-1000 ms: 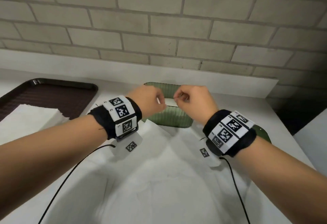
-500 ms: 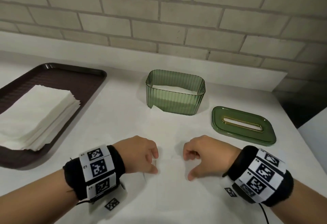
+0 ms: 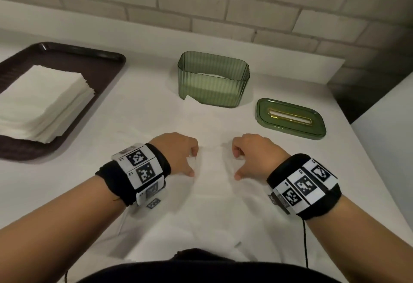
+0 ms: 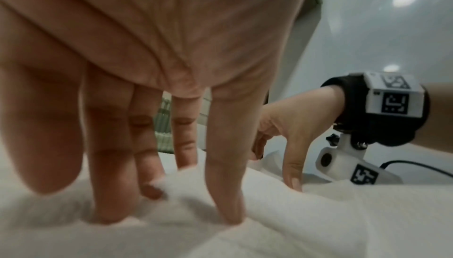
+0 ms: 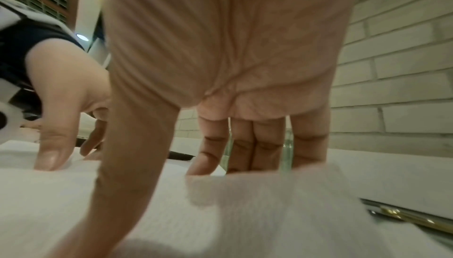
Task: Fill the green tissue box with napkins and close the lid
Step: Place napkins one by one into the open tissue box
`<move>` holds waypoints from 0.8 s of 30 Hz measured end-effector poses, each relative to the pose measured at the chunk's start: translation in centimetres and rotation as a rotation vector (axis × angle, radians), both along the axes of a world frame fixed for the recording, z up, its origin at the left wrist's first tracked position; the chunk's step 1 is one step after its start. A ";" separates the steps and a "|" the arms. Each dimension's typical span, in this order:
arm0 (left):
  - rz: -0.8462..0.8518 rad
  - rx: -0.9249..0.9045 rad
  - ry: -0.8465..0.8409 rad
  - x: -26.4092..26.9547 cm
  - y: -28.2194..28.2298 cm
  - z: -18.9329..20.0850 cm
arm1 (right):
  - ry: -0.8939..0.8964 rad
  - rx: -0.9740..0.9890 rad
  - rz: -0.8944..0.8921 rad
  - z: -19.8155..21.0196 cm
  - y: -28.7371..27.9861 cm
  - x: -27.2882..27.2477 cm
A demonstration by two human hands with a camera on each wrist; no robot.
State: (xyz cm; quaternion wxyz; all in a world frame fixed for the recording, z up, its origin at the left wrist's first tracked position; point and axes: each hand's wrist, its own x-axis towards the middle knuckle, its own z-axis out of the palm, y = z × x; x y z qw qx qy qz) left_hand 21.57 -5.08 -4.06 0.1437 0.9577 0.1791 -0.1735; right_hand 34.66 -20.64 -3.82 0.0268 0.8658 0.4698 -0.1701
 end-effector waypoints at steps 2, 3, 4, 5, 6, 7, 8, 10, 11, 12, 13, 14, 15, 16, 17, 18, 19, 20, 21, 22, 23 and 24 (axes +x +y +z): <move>-0.016 0.039 -0.025 -0.1 -0.2 0.0 | 0.047 0.008 -0.077 0.0 -0.1 -0.1; -0.018 0.054 -0.042 -0.1 -0.2 0.0 | 0.064 0.009 -0.113 0.0 -0.1 -0.1; -0.017 0.064 -0.065 -0.1 -0.3 0.0 | 0.070 0.005 -0.139 0.1 -0.2 -0.1; -0.011 0.068 -0.086 -0.1 -0.3 0.0 | 0.071 -0.002 -0.152 0.2 -0.2 -0.1; -0.001 0.066 -0.104 -0.1 -0.2 0.0 | 0.068 -0.010 -0.157 0.3 -0.2 -0.1; 0.014 0.061 -0.115 0.0 -0.1 0.0 | 0.066 -0.016 -0.156 0.3 -0.1 -0.1; 0.029 0.056 -0.119 0.0 -0.1 0.0 | 0.061 -0.020 -0.153 0.4 -0.1 -0.1; 0.056 0.040 -0.125 0.1 0.1 0.0 | 0.034 -0.026 -0.134 0.3 -0.1 -0.2; 0.064 0.027 -0.129 0.1 0.2 0.1 | 0.022 -0.025 -0.128 0.2 -0.1 -0.3; 0.068 0.013 -0.130 0.1 0.2 0.1 | 0.017 -0.024 -0.127 0.2 -0.1 -0.3; 0.070 0.000 -0.131 0.0 0.3 0.2 | 0.013 -0.019 -0.125 0.2 -0.2 -0.3; 0.070 -0.010 -0.134 0.1 0.4 0.2 | 0.009 -0.018 -0.124 0.3 -0.2 -0.2; 0.071 -0.019 -0.135 0.0 0.5 0.3 | 0.010 -0.024 -0.119 0.4 -0.3 -0.1; 0.070 -0.028 -0.138 0.0 0.6 0.3 | 0.011 -0.035 -0.107 0.7 -0.3 0.0; 0.069 -0.035 -0.142 0.0 0.6 0.2 | 0.004 -0.046 -0.088 1.0 -0.3 0.2; 0.066 -0.040 -0.147 -0.1 0.7 0.2 | -0.006 -0.049 -0.073 1.5 -0.3 0.4; 0.063 -0.048 -0.150 -0.2 0.7 0.1 | -0.012 -0.037 -0.065 2.2 -0.4 0.5; 0.058 -0.056 -0.154 -0.2 0.7 0.1 | -0.016 -0.009 -0.065 2.9 -0.4 0.5; 0.054 -0.064 -0.158 -0.3 0.8 0.0 | -0.017 0.026 -0.071 3.7 -0.6 0.6; 0.051 -0.071 -0.163 -0.3 0.8 0.0 | -0.021 0.057 -0.080 4.6 -0.7 0.5; 0.049 -0.079 -0.164 -0.4 0.8 0.0 | -0.027 0.083 -0.095 5.5 -1.0 0.4; 0.050 -0.090 -0.161 -0.4 0.8 0.1 | -0.028 0.110 -0.113 6.4 -1.2 0.2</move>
